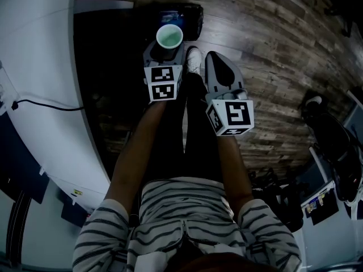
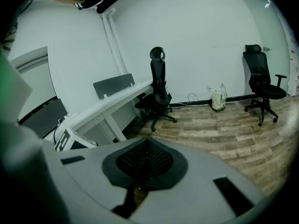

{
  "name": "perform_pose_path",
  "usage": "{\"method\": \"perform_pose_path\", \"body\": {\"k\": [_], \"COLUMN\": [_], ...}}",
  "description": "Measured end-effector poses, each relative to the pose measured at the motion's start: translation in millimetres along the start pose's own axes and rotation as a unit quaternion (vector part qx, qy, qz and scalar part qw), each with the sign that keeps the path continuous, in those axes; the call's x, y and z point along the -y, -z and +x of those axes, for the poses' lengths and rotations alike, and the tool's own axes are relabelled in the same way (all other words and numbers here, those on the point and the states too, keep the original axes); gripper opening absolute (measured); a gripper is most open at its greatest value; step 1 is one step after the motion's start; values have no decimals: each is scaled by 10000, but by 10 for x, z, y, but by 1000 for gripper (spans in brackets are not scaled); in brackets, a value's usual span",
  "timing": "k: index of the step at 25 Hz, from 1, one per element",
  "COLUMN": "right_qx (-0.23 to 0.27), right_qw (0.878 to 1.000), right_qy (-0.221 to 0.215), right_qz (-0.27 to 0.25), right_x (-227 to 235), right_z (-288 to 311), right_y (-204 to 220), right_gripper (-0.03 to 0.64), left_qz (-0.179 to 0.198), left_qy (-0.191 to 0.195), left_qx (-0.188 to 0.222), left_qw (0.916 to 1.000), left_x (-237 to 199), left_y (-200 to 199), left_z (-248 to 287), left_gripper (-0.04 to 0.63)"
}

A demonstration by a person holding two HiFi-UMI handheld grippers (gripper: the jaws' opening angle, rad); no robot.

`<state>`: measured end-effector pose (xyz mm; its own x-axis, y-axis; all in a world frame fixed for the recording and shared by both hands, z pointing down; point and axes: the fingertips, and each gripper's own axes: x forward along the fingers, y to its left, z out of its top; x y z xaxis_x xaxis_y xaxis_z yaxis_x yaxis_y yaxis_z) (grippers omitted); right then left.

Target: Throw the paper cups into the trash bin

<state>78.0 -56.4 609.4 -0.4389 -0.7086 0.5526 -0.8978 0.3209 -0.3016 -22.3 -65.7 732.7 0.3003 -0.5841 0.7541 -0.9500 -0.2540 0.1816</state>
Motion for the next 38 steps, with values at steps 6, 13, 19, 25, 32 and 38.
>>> {"method": "perform_pose_path", "body": {"k": [6, 13, 19, 25, 32, 38], "right_qx": [-86, -203, -233, -267, -310, -336], "right_qw": [10000, 9998, 9997, 9995, 9993, 9992], "right_qy": [14, 49, 40, 45, 67, 84], "right_qz": [32, 53, 68, 132, 188, 208], "right_x": [61, 282, 314, 255, 216, 203], "right_z": [83, 308, 366, 313, 250, 210], "right_y": [96, 382, 446, 434, 419, 458], "right_gripper": [17, 17, 17, 17, 17, 17], "left_qz": [-95, -46, -16, -169, -404, -703], "left_qy": [66, 107, 246, 347, 486, 571], "left_qx": [-242, -528, -717, -947, -1135, -1285], "left_qw": [9996, 9985, 9971, 9948, 9915, 9876], "left_x": [-33, -74, -84, -67, -73, -141], "left_y": [156, 486, 612, 695, 755, 844], "left_z": [293, 863, 1080, 1165, 1304, 1442], "left_gripper": [285, 285, 285, 285, 287, 287]}}
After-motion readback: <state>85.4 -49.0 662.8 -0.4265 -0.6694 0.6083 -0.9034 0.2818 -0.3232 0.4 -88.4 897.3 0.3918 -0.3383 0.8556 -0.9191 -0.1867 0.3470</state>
